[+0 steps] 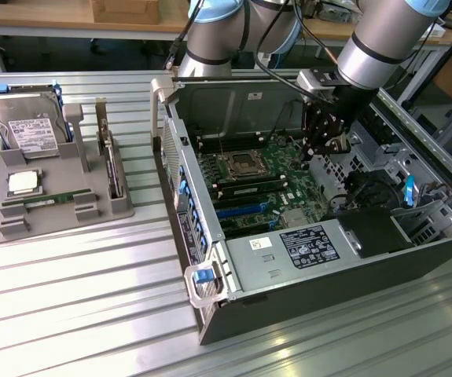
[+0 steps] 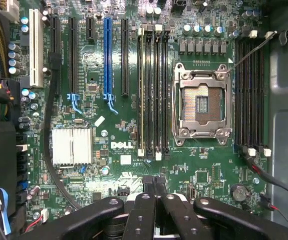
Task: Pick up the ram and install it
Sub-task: 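Press down the ram until it locks into place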
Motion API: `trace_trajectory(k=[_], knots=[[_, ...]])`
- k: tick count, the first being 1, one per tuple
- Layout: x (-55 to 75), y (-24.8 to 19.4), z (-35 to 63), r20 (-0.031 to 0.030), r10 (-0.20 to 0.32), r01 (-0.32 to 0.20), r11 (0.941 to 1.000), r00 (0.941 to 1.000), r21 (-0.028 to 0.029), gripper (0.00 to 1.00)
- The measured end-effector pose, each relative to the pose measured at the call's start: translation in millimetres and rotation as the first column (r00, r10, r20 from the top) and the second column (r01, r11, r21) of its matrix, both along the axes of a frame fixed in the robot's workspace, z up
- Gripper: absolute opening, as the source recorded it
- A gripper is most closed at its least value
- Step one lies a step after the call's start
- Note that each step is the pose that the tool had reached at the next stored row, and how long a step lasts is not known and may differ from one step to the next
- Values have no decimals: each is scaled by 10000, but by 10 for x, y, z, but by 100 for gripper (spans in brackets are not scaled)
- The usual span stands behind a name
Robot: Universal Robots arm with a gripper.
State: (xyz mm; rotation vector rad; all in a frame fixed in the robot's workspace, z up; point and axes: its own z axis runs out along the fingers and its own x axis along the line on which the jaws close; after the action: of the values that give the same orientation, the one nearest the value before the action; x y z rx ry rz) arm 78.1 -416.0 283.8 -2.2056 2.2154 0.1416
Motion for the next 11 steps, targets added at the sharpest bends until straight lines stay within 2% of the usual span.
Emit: trace_trajectory(k=[8, 9, 11], knots=[[0, 0, 0, 0, -8, 8, 10000, 10000, 0, 10], [0, 0, -1, 0, -368, 368, 9993, 9993, -18, 10], [0, 0, -4, 2, -1111, 1111, 9938, 9938, -33, 10]])
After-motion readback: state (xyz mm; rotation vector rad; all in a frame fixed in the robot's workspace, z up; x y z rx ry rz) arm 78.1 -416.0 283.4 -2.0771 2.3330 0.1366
